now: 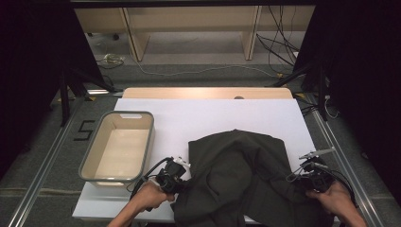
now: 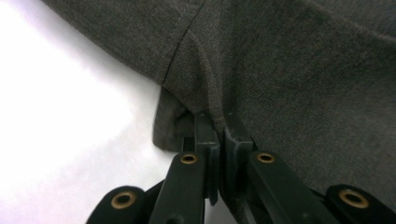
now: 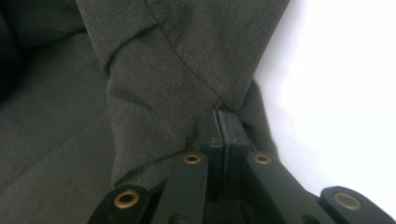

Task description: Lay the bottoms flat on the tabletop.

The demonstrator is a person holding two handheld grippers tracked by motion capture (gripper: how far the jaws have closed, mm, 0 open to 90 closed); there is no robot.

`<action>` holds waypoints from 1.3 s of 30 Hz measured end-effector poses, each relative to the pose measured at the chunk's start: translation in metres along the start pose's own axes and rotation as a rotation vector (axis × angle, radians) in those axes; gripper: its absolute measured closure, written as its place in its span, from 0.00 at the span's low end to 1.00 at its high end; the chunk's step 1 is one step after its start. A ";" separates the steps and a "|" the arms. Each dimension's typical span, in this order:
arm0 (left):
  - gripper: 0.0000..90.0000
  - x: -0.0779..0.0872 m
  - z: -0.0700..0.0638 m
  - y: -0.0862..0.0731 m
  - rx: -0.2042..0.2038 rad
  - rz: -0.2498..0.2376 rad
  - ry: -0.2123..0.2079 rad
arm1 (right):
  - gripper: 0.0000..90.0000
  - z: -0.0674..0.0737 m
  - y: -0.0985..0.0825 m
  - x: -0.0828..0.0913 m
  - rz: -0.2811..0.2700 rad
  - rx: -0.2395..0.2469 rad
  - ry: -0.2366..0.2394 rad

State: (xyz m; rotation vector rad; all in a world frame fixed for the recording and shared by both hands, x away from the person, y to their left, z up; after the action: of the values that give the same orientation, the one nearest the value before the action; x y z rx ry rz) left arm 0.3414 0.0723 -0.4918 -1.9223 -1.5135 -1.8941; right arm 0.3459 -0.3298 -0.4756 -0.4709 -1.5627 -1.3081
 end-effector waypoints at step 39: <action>0.40 -0.027 0.074 0.064 0.339 -0.214 0.262 | 0.27 -0.044 0.082 -0.053 -0.099 -0.178 -0.030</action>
State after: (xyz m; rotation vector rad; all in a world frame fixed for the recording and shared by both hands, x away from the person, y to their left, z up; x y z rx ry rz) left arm 0.4424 0.0698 -0.4951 -1.3637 -1.8649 -1.7343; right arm 0.4524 -0.3261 -0.4834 -0.5312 -1.5167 -1.5310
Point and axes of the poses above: each handheld gripper's, and its own axes: x roughly backward along the jaws, y roughly out of its top, z roughly to its left, the point moved 4 cm from there along -x, roughly forward along the jaws, and after that the axes turned 5 degrees about -z, right-handed, at the moved point
